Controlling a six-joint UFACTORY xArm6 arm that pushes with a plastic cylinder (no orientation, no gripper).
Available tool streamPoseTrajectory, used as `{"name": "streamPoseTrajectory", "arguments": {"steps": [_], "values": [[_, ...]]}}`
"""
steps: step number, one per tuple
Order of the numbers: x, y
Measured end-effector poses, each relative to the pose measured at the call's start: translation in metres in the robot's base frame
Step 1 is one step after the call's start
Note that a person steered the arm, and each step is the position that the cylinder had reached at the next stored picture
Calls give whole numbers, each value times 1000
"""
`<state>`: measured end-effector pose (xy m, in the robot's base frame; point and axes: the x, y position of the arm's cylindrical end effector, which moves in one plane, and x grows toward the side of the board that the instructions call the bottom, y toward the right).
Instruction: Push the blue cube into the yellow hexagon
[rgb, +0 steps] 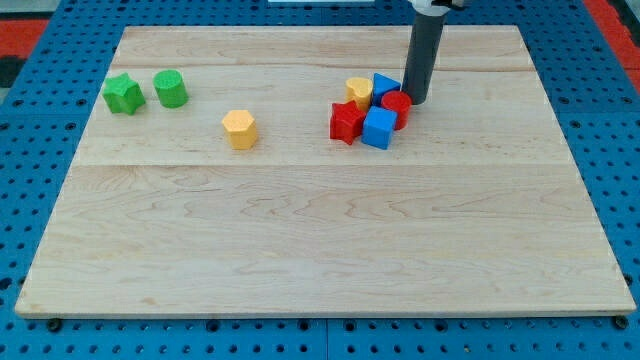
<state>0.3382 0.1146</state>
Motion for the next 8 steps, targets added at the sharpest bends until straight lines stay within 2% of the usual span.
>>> {"name": "streamPoseTrajectory", "arguments": {"steps": [3,4,5,8], "values": [[1,-14],[18,14],[46,16],[74,-54]]}}
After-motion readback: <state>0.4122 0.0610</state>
